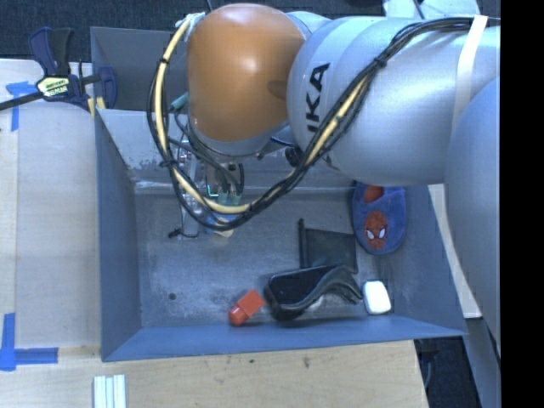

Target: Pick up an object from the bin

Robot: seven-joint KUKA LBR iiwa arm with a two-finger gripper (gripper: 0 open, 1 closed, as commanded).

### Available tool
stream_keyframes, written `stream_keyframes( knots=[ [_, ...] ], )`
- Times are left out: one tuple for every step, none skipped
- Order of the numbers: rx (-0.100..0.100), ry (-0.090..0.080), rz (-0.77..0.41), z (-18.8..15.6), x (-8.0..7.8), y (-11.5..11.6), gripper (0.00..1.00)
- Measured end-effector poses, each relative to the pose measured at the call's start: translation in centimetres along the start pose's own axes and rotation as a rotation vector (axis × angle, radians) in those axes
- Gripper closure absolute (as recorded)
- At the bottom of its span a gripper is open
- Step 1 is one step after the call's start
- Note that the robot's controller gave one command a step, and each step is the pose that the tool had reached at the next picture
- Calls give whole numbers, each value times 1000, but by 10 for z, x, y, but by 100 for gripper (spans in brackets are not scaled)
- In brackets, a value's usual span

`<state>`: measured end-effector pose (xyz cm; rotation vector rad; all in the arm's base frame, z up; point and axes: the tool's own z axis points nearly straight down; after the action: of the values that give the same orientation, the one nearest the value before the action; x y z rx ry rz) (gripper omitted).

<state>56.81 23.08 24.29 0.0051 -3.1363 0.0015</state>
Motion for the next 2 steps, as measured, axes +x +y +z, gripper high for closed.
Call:
stream_keyframes(
  knots=[
    [2,-2,-63,177,-51,-91,0],
    [0,-13,-96,140,-59,-113,0]
  ],
)
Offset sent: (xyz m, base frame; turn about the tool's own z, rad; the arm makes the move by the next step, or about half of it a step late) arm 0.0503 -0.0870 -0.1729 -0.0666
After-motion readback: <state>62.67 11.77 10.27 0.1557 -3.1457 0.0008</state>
